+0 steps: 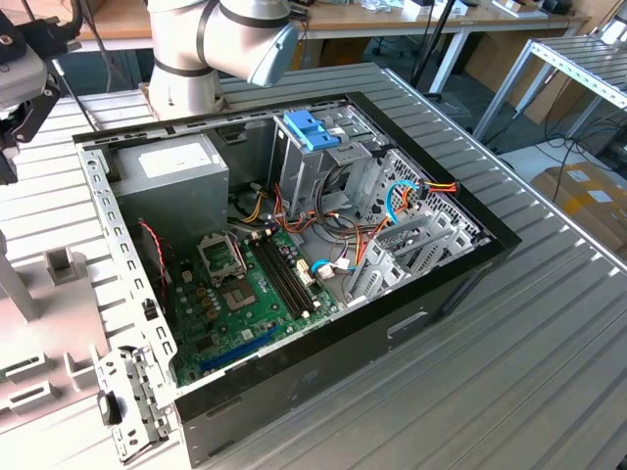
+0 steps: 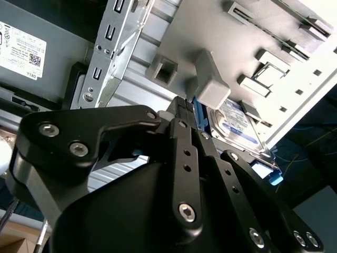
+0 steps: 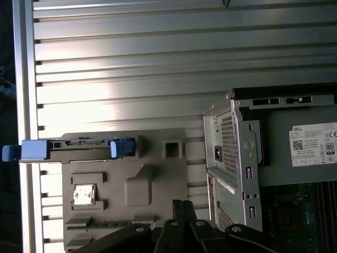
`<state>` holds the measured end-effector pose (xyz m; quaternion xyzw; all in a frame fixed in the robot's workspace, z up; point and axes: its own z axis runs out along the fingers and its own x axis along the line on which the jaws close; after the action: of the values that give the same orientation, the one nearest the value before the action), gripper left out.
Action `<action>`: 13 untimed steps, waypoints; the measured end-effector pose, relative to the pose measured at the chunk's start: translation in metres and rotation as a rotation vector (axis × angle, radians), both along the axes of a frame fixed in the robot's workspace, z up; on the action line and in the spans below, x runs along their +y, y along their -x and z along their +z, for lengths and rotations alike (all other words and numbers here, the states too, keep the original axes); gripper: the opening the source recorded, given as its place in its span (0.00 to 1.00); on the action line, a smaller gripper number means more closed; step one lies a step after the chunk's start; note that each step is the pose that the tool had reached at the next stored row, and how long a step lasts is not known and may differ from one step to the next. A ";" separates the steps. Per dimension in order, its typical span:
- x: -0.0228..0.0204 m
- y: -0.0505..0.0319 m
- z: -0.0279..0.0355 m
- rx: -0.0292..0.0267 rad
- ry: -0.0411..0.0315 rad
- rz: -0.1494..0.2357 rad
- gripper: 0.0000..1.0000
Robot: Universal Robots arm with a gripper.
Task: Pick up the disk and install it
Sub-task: 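Reach for the disk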
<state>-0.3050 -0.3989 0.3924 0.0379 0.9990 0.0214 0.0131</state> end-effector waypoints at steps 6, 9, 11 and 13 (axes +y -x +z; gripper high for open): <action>0.0000 0.0064 0.0000 0.0000 0.0000 0.000 0.11; 0.0000 0.0092 -0.0001 0.0000 -0.0001 0.000 0.11; 0.0000 0.0110 -0.0001 -0.0001 0.0000 0.000 0.11; 0.0000 0.0130 0.0000 0.0000 0.0000 0.000 0.11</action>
<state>-0.3181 -0.3989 0.3923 0.0379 0.9990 0.0214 0.0131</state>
